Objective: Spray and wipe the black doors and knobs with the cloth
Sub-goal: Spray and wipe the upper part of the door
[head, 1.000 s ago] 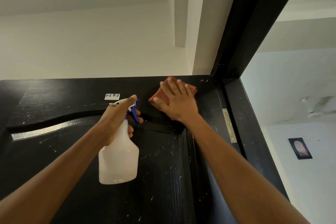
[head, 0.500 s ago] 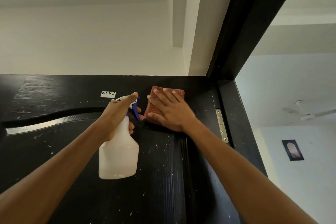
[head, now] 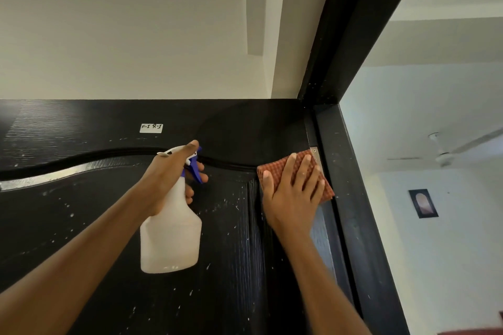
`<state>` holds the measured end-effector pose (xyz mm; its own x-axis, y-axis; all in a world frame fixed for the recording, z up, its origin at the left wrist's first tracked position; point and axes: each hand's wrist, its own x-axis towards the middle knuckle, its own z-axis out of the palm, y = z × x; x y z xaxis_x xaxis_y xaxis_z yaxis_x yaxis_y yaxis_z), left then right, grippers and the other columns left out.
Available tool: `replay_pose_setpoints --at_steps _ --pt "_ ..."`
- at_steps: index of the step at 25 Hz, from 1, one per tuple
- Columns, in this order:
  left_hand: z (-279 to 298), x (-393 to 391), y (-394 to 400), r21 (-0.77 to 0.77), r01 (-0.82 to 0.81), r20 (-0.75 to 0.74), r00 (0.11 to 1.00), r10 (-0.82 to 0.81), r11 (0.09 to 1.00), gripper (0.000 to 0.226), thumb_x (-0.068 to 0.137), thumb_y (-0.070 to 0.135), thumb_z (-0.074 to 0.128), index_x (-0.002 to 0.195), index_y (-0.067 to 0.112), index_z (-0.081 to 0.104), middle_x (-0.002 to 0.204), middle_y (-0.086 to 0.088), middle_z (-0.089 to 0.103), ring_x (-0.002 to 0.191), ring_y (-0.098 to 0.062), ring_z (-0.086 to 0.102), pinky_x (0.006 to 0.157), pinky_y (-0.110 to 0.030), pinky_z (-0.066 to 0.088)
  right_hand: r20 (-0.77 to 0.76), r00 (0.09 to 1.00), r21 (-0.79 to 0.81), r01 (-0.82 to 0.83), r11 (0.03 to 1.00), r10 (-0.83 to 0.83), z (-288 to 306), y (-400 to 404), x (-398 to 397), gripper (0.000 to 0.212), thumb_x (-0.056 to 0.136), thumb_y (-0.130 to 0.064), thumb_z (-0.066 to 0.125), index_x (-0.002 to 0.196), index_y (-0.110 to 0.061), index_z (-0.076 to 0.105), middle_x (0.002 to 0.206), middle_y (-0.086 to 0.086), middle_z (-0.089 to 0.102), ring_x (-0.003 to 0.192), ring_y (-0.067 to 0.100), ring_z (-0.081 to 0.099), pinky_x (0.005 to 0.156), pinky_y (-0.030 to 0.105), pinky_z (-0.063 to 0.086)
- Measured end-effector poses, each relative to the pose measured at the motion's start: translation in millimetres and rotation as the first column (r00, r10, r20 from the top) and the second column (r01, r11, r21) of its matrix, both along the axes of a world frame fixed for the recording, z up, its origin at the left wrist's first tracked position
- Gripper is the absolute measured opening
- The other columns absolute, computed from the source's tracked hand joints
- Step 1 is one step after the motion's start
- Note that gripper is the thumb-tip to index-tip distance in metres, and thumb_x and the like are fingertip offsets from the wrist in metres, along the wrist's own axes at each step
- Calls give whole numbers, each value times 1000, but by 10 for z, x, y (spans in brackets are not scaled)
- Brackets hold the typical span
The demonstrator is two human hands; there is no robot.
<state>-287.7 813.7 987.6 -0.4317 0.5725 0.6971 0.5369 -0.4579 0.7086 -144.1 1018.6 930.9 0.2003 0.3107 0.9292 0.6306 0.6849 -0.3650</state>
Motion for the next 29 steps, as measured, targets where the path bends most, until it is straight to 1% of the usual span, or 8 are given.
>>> replay_pose_setpoints --at_steps 3,11,13,15,17,20,25,29 --pt "-38 73 -13 -10 0 4 1000 0 1000 60 95 62 48 103 7 69 92 -14 77 50 -19 58 51 -30 51 5 1000 -27 11 1000 -11 -77 -53 -67 82 102 -67 9 164 -18 -14 171 15 -16 157 39 -15 121 53 -19" --pt "5 -244 -435 127 -80 5 997 80 989 50 94 60 52 107 14 65 92 -16 76 49 -23 59 51 -33 53 216 976 59 -1 998 -12 1391 -448 -668 81 103 -68 7 163 -18 -15 169 17 -23 155 41 -21 124 59 -12" --pt "-48 -359 -538 163 -107 16 994 105 981 44 93 59 54 106 18 64 92 -17 76 50 -25 59 51 -35 54 415 910 187 -56 981 -27 1325 -708 -1071 79 103 -68 7 163 -21 -15 168 12 -26 155 37 -24 125 58 -12" --pt "-115 -465 -628 173 -155 44 988 150 973 39 93 59 54 103 23 63 92 -17 75 51 -27 59 52 -35 54 625 773 311 -120 943 -108 1127 -908 -1383 75 105 -66 12 164 -26 -11 170 6 -22 157 32 -20 126 55 -11" --pt "-163 -555 -696 171 -188 51 982 182 967 35 93 59 53 104 26 61 93 -17 74 51 -27 60 51 -35 54 689 707 364 -147 920 -160 1132 -899 -1390 74 105 -67 14 165 -30 -7 172 1 -17 159 28 -16 127 51 -11" --pt "-136 -636 -791 191 -184 33 983 181 964 34 95 57 51 110 27 59 94 -17 74 46 -24 59 46 -34 55 528 837 356 -64 932 -144 1250 -679 -1080 78 101 -73 10 165 -31 -5 173 1 -14 159 29 -12 128 50 -8" --pt "30 -855 -960 232 -180 1 983 185 956 42 99 52 49 117 16 60 98 -20 72 42 -17 61 41 -29 52 125 991 109 35 993 -48 1254 -516 -881 84 103 -69 7 165 -14 -8 172 14 -10 159 37 -9 128 53 -6" --pt "174 -1154 -1077 248 -144 -44 986 160 958 48 98 53 49 113 10 61 91 -20 70 41 -13 60 40 -26 50 139 990 67 13 998 -22 1224 -706 -1198 86 102 -67 6 163 -9 -12 171 16 -14 158 39 -13 127 56 -9"
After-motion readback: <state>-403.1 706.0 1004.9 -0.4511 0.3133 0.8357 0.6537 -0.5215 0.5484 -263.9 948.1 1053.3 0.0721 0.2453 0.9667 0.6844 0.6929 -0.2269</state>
